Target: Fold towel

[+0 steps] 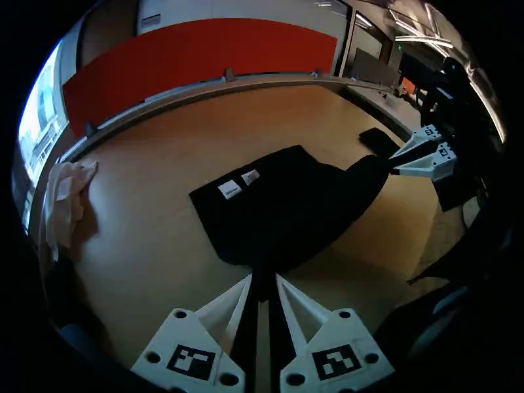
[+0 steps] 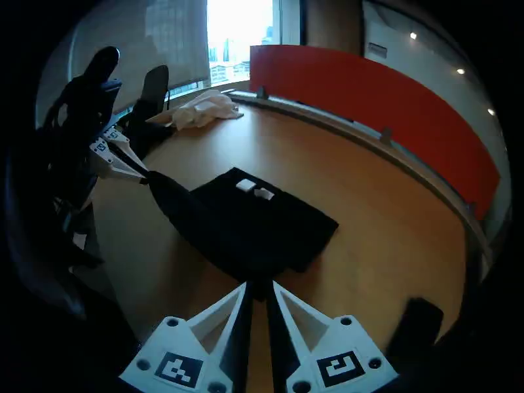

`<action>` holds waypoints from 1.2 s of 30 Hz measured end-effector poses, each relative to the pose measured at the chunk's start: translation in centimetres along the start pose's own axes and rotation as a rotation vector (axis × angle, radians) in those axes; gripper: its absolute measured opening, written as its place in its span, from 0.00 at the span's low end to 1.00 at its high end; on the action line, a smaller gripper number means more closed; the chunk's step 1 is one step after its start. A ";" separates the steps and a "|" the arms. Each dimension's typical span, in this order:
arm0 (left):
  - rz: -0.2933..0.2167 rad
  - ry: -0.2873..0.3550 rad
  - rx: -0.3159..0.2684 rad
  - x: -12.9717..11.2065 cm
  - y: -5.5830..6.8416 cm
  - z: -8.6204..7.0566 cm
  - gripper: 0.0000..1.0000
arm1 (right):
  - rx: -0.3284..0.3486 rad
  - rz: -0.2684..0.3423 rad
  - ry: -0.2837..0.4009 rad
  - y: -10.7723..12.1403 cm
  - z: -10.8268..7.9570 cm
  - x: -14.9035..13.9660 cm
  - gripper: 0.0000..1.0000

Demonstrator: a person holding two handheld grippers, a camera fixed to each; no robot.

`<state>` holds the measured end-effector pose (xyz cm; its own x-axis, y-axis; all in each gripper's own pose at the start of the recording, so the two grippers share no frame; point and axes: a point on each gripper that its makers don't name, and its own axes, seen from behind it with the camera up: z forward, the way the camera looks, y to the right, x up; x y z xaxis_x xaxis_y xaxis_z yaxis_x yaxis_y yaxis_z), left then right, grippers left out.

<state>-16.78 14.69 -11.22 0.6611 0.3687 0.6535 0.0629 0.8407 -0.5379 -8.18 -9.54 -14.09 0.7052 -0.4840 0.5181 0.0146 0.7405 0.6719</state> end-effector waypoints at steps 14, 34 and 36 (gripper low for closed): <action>0.023 -0.005 -0.007 0.2 0.1 -1.2 0.09 | 0.013 -0.001 0.003 -1.3 -1.8 0.2 0.14; 0.016 -0.007 -0.008 0.3 0.3 -1.6 0.09 | 0.015 -0.015 -0.004 -1.7 -2.3 0.2 0.13; 0.016 -0.009 -0.007 0.3 0.2 -1.5 0.09 | 0.013 -0.018 -0.006 -1.5 -2.2 0.3 0.13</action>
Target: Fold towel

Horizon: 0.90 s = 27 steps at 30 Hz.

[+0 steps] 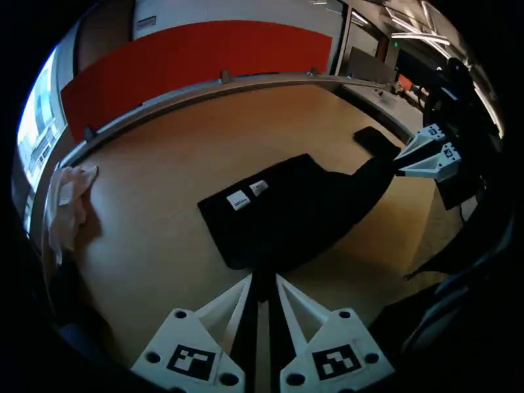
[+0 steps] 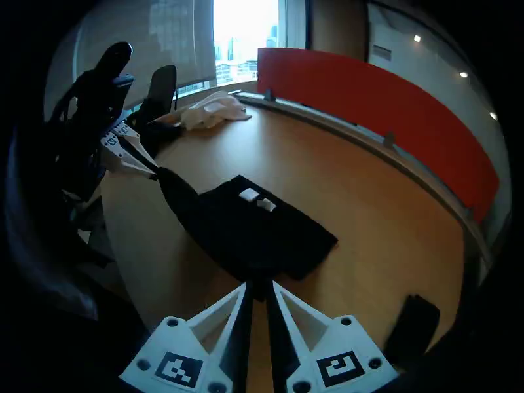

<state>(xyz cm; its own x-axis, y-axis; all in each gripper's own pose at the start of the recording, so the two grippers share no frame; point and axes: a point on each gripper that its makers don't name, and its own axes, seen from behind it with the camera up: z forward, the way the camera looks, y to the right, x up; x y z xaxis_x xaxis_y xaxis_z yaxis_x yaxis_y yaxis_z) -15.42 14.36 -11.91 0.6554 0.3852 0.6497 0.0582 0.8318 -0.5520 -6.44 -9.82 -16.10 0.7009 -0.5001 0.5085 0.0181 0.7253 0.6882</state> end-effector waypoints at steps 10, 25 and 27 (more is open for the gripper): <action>0.020 -0.009 0.008 1.8 -1.0 1.5 0.09 | -0.027 -0.022 -0.013 2.6 1.5 1.1 0.13; 0.031 -0.055 0.039 3.3 -4.0 6.7 0.09 | -0.047 -0.005 -0.033 7.0 5.9 2.1 0.13; 0.029 -0.066 0.037 3.3 -4.2 7.4 0.09 | -0.048 -0.005 -0.043 7.3 6.4 1.9 0.13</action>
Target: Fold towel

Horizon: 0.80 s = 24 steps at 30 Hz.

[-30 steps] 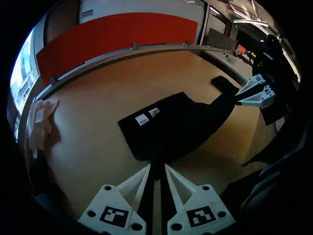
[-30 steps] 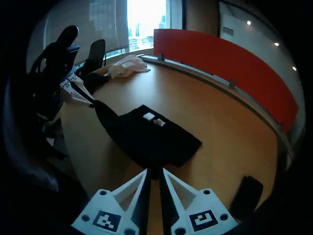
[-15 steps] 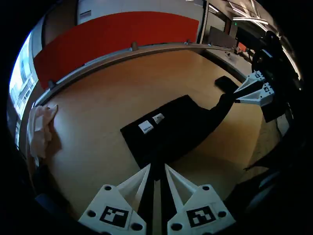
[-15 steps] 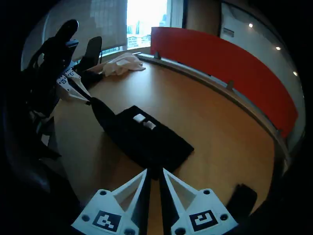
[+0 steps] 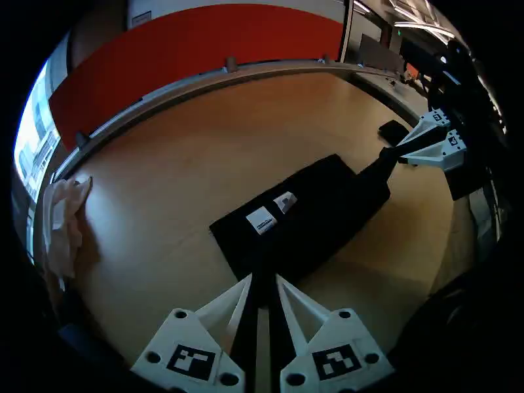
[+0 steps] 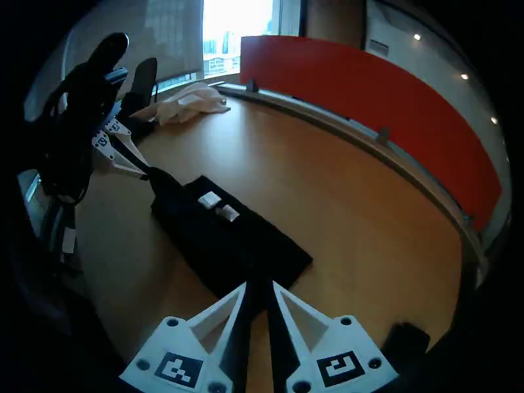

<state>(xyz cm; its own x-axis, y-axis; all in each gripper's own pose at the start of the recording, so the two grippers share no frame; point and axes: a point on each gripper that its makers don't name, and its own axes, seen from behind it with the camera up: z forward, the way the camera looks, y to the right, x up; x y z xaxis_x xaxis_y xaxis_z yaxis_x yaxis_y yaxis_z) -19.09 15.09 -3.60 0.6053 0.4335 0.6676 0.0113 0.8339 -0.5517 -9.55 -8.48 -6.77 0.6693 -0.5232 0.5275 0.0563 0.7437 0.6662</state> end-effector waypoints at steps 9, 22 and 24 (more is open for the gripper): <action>-0.018 -0.020 -0.026 -0.3 -0.1 1.7 0.10 | 0.002 0.019 -0.022 1.1 1.8 -0.5 0.14; -0.004 -0.022 0.030 -0.4 -2.1 5.3 0.14 | 0.013 0.040 -0.055 1.7 4.6 -1.5 0.14; -0.001 -0.020 0.034 -0.3 -2.1 5.7 0.14 | 0.010 0.044 -0.059 1.8 5.0 -1.7 0.14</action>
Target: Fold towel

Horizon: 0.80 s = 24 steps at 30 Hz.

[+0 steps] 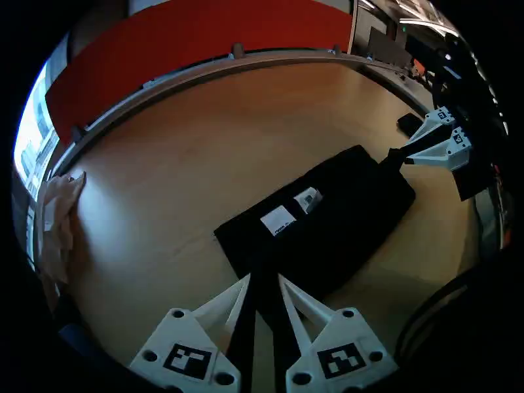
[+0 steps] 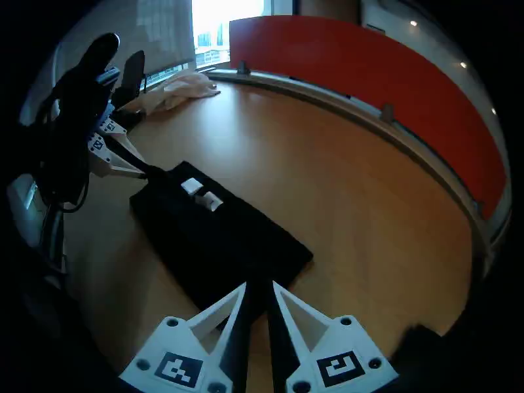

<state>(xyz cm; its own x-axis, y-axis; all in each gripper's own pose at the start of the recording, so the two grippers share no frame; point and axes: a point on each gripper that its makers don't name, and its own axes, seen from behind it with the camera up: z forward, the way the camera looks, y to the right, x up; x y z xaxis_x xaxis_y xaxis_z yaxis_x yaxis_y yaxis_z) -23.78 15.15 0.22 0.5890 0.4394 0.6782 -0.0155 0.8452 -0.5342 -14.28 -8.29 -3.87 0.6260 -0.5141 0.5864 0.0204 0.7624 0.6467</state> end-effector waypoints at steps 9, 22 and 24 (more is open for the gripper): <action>0.021 0.005 0.027 0.0 -0.6 1.4 0.27 | -0.028 0.036 0.001 0.8 1.4 -0.5 0.17; 0.097 -0.002 0.081 0.5 -1.8 2.4 0.47 | -0.074 0.042 -0.019 2.5 2.7 -0.5 0.31; 0.105 -0.004 0.089 0.6 -2.1 2.5 0.54 | -0.081 0.039 -0.021 2.8 2.8 -0.5 0.34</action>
<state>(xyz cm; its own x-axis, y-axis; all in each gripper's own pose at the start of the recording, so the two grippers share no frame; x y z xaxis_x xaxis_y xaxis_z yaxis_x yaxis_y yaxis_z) -25.47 14.41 2.98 0.5768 0.5277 0.6235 -0.1484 0.8183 -0.5552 -16.72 -7.05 -1.00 0.6110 -0.4912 0.6208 0.0601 0.8108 0.5823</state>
